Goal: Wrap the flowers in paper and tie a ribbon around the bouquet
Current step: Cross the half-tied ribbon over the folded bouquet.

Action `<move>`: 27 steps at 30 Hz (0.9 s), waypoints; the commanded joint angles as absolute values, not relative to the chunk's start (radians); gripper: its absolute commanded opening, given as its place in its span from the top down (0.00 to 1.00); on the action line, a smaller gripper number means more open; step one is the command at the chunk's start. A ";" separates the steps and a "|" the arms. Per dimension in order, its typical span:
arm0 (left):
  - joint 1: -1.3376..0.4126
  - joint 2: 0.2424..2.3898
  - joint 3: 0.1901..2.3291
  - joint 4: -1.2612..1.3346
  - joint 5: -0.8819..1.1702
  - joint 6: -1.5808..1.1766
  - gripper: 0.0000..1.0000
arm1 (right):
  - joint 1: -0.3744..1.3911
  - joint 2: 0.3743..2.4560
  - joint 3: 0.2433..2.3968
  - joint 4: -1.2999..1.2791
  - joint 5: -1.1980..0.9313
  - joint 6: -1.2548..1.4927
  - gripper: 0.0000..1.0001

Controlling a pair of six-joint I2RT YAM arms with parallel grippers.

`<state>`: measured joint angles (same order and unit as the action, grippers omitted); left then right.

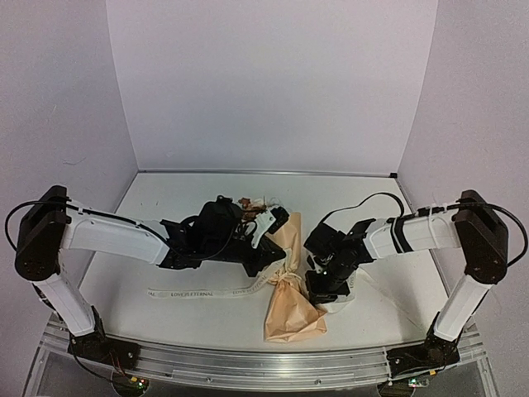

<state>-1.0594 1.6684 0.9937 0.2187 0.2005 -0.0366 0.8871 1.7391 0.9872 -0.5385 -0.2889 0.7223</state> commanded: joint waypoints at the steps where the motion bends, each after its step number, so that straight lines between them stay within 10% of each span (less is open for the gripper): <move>1: -1.073 1.721 1.084 0.197 0.299 0.031 0.99 | 0.888 1.758 1.017 -0.544 -0.280 0.748 1.00; 27: -0.959 1.555 0.701 0.135 -0.161 -0.257 1.00 | 0.767 1.651 1.136 -0.534 -0.487 0.843 1.00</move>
